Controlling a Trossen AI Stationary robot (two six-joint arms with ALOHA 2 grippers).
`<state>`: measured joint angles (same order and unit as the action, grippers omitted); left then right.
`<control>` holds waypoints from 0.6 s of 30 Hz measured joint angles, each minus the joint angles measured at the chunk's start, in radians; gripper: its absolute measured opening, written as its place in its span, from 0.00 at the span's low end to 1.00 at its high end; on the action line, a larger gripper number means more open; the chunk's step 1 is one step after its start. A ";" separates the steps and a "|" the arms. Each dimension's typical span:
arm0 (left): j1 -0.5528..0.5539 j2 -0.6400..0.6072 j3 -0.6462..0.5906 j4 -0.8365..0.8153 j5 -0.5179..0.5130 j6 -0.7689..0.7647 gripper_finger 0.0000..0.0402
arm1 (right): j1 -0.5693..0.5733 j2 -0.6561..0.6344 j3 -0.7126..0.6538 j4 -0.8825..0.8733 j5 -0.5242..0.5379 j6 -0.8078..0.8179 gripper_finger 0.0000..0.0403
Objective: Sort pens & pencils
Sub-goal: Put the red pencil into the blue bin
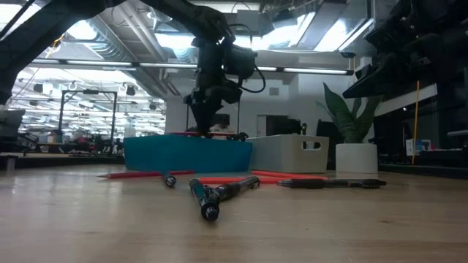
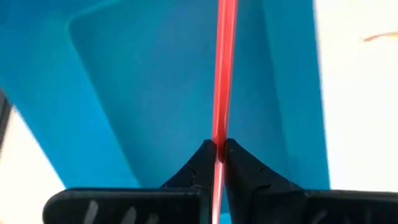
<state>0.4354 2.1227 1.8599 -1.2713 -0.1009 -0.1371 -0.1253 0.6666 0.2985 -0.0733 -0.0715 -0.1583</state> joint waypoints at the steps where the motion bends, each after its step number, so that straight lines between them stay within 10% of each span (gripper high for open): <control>1: 0.002 0.000 0.000 0.008 0.009 0.004 0.04 | 0.000 0.000 0.000 0.000 0.000 0.000 0.29; 18: 0.012 0.002 -0.153 0.100 0.075 0.010 0.04 | 0.000 0.000 0.000 0.000 0.000 0.015 0.29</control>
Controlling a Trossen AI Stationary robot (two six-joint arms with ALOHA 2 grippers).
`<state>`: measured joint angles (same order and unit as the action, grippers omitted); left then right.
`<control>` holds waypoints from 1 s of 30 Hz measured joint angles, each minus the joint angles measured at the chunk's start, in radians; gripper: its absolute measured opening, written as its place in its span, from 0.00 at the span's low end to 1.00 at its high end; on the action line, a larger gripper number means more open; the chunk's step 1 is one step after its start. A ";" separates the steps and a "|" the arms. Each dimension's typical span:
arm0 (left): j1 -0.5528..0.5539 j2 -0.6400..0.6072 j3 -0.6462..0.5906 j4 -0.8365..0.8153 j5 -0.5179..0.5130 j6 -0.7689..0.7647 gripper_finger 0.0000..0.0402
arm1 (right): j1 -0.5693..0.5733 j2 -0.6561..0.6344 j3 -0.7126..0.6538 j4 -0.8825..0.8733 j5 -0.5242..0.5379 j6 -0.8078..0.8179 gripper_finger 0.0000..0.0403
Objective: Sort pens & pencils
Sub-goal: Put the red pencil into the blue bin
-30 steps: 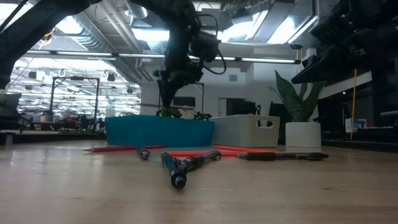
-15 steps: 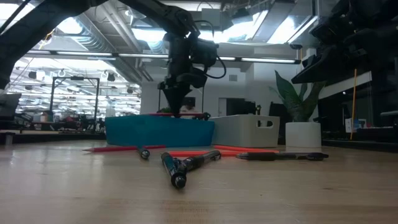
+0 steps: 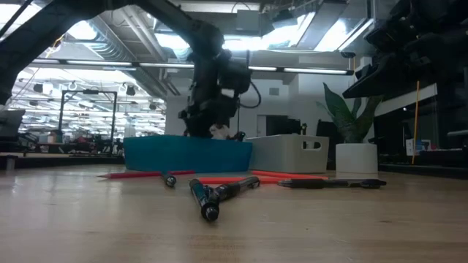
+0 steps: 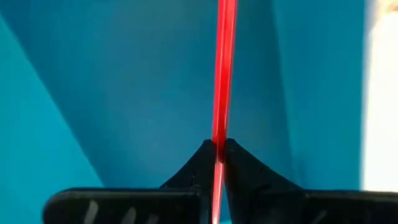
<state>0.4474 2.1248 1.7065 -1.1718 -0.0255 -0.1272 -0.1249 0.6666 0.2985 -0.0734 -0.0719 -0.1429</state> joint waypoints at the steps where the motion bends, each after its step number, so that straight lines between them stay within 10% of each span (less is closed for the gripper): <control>1: 0.001 0.000 -0.013 0.014 0.005 0.000 0.04 | 0.000 0.000 0.000 0.000 0.000 0.003 0.29; 30: 0.001 0.000 -0.044 0.073 -0.043 -0.019 0.19 | 0.000 0.000 0.000 0.000 0.000 0.032 0.29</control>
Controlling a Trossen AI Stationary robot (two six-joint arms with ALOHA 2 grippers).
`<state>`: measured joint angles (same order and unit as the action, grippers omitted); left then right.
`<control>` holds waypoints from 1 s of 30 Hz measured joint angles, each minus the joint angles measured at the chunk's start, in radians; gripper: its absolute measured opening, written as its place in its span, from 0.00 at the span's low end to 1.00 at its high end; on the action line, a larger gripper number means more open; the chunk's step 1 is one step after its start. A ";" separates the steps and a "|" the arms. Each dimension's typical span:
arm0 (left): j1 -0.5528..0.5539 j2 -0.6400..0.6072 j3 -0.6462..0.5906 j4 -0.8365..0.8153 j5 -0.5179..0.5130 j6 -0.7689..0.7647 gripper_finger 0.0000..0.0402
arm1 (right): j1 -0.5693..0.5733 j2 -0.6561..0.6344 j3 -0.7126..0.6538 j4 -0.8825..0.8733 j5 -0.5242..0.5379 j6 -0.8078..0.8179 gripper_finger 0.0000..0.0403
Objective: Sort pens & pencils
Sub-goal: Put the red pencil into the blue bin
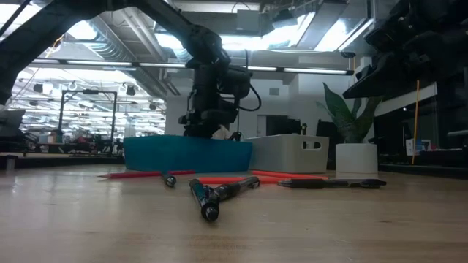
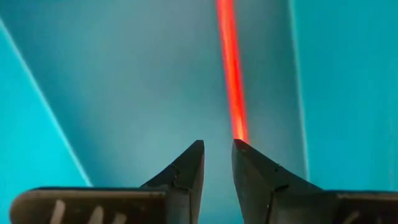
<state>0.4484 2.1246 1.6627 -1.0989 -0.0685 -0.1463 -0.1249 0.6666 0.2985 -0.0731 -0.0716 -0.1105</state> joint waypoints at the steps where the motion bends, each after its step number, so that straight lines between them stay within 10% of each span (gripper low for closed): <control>1: 0.000 0.000 0.000 -0.018 0.000 0.000 0.19 | 0.000 0.000 0.000 0.000 0.000 0.000 0.29; 18: -0.057 -0.343 -0.023 0.050 -0.023 0.033 0.18 | -0.001 0.000 0.002 0.014 0.001 0.003 0.29; 30: -0.238 -0.799 -0.542 0.346 -0.141 -0.137 0.18 | -0.001 0.000 0.002 0.043 0.000 0.029 0.29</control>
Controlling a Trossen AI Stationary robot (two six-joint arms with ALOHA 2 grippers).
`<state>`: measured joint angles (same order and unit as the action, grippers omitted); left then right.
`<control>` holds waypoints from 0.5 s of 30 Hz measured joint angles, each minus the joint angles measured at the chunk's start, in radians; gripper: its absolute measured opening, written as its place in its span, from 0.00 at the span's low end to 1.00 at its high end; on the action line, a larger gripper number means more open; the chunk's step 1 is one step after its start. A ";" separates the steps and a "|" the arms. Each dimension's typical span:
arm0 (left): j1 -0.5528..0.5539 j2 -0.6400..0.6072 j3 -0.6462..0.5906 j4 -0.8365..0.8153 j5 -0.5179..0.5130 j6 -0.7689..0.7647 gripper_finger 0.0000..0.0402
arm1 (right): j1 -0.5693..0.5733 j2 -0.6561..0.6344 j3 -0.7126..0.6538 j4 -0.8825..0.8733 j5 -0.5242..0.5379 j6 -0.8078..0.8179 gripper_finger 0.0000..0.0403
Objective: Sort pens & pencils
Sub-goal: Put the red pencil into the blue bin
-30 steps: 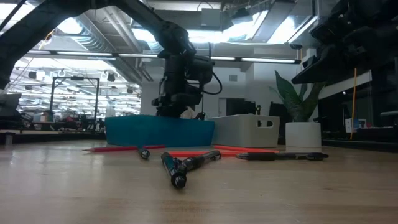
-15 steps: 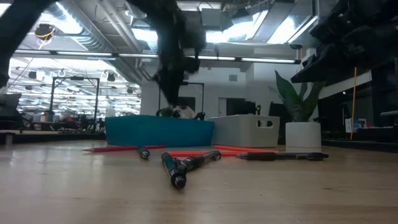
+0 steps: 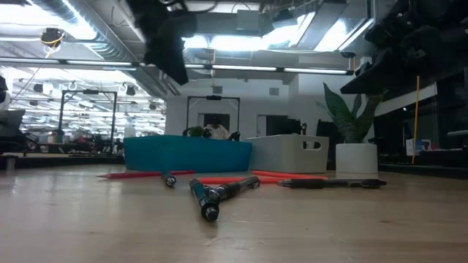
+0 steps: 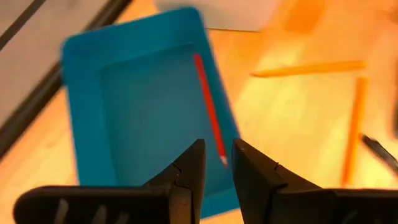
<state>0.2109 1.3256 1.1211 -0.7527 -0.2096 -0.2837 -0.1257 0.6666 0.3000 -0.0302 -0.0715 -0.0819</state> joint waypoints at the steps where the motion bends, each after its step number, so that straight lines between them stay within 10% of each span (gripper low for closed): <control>1: -0.023 -0.028 -0.040 0.026 0.000 -0.001 0.18 | 0.000 0.000 0.000 0.008 0.000 0.003 0.29; 15: -0.311 -0.181 -0.351 0.195 0.002 -0.186 0.18 | 0.000 0.000 0.000 0.032 0.000 0.076 0.29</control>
<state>-0.0997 1.1447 0.7699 -0.5574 -0.2076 -0.4699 -0.1257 0.6666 0.2996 0.0020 -0.0710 -0.0060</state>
